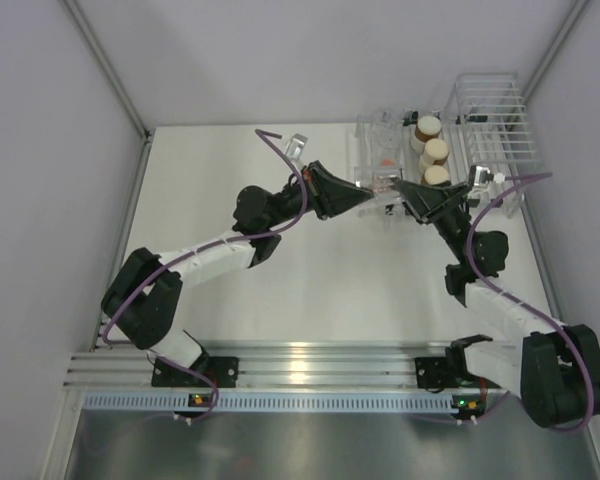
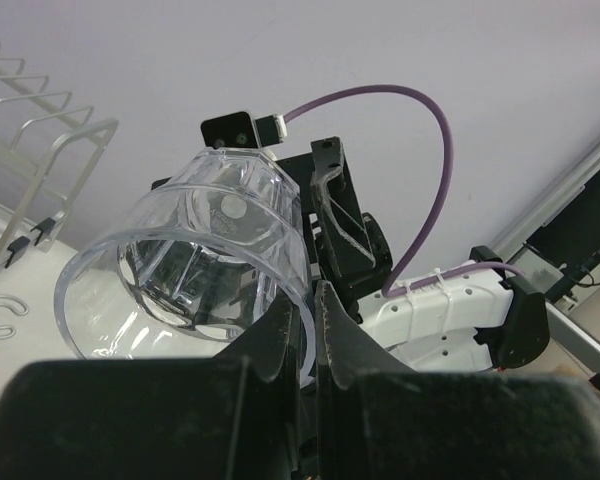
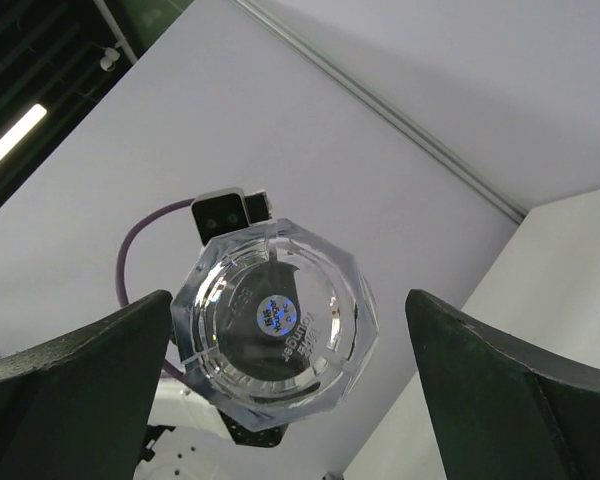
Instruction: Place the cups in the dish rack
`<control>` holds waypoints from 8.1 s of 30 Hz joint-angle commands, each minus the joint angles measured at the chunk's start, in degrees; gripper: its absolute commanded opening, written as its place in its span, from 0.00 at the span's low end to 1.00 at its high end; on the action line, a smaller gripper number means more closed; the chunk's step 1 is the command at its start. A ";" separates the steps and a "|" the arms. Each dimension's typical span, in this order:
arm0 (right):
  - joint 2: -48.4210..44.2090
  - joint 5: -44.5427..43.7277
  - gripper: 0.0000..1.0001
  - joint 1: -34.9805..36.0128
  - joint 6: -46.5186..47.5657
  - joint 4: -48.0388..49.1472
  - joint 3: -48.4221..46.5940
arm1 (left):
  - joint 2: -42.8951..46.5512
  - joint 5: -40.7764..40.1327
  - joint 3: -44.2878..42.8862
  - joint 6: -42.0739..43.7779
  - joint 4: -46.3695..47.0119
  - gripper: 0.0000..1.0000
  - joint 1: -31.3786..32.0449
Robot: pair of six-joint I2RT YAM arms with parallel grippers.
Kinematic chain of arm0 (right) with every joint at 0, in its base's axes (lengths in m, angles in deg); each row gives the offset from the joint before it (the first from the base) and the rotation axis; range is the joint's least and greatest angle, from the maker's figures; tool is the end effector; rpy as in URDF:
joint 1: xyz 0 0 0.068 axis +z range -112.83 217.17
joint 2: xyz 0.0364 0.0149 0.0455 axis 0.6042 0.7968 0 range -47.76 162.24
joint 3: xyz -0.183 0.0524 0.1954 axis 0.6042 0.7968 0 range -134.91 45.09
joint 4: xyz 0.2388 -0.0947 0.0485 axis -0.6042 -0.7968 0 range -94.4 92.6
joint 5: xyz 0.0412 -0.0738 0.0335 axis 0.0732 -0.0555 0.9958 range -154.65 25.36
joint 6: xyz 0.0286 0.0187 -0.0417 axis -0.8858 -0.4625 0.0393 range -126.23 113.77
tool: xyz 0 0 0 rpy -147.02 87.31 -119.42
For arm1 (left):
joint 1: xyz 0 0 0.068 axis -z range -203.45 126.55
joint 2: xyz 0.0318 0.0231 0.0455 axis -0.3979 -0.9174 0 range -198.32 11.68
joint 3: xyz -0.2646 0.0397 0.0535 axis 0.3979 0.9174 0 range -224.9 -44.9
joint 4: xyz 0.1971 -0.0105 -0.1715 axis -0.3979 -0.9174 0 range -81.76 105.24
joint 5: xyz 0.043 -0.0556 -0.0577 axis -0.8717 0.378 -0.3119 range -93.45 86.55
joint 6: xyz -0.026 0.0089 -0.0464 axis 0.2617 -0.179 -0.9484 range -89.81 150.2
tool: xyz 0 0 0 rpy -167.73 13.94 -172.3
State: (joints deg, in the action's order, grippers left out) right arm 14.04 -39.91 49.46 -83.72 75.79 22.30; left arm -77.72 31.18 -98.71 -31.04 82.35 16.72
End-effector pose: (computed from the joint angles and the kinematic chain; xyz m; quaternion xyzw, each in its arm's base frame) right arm 0.2033 0.0595 0.2983 0.0868 0.4872 0.6802 0.5408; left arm 0.2463 -0.2346 0.3377 0.1700 0.5059 -0.7367 0.4151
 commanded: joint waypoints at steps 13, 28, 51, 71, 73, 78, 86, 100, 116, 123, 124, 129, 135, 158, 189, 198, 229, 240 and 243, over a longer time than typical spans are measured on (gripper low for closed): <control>2.80 -0.56 0.18 5.55 3.31 22.62 -5.25 | 1.16 -1.76 -4.03 7.97 -6.55 0.00 2.82; -6.59 -2.58 0.00 5.55 19.65 -4.96 -7.96 | 11.34 -5.97 -2.89 24.38 -30.36 0.84 2.90; 13.22 -11.46 0.00 -3.59 54.02 -64.49 -41.98 | 33.59 -29.18 9.59 46.11 -61.48 0.89 2.82; 33.73 -16.11 0.00 -6.41 58.68 -66.32 -55.78 | 36.23 -33.40 13.11 49.01 -65.88 0.89 2.46; 35.23 -17.17 0.00 -6.67 59.30 -67.03 -57.36 | 35.53 -33.49 13.02 49.28 -65.79 0.89 2.38; 39.18 -18.14 0.00 -7.37 60.18 -68.62 -59.92 | 33.60 -33.14 13.19 49.63 -65.27 0.89 2.20; 43.49 -20.25 0.00 -7.99 61.58 -70.11 -64.14 | 32.54 -32.87 13.90 49.89 -65.09 0.89 1.94; 43.58 -21.83 0.00 -9.31 62.81 -70.90 -62.03 | 32.28 -32.61 13.99 49.89 -64.91 0.89 1.76; 42.96 -23.59 0.00 -9.04 66.51 -73.01 -60.18 | 32.63 -32.00 13.99 49.72 -64.83 0.89 1.67; 45.60 -27.28 0.00 -6.59 69.58 -74.59 -61.68 | 32.72 -32.26 13.90 49.81 -65.00 0.89 1.67; 45.86 -27.80 0.00 -6.15 69.84 -74.51 -61.85 | 32.89 -32.26 13.99 49.81 -65.00 0.89 1.67; 47.62 -29.65 0.00 -4.21 71.16 -74.86 -62.64 | 33.16 -32.61 14.16 49.81 -65.09 0.89 1.67; 48.24 -31.32 0.00 -2.81 72.13 -74.59 -62.64 | 33.33 -32.52 14.25 49.89 -65.09 0.89 1.59; 49.21 -34.05 0.49 -0.78 73.01 -74.77 -62.64 | 34.82 -32.96 14.16 49.72 -65.97 0.90 1.59; 50.00 -31.50 0.82 -0.69 72.40 -73.63 -63.52 | 34.91 -32.96 14.07 49.81 -66.06 0.91 1.59; 47.10 -30.80 0.83 -0.78 72.66 -71.43 -63.43 | 34.65 -33.05 14.08 49.81 -65.97 0.91 1.59; -15.02 -31.14 0.99 -0.69 63.79 -91.72 -33.83 | 41.68 -42.55 -0.43 51.48 -83.37 0.95 -0.25; -31.83 -35.28 0.99 -0.69 62.99 -102.63 -29.42 | 43.79 -39.29 -1.57 50.25 -85.30 0.95 -1.49; -32.36 -35.19 0.99 -0.69 62.82 -103.07 -29.33 | 44.49 -39.11 -1.57 50.16 -85.92 0.95 -1.49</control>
State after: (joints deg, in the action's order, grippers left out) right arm -17.67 -73.92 48.26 -20.07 -24.69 -7.27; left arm -35.06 -8.62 -97.74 19.43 -3.33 15.58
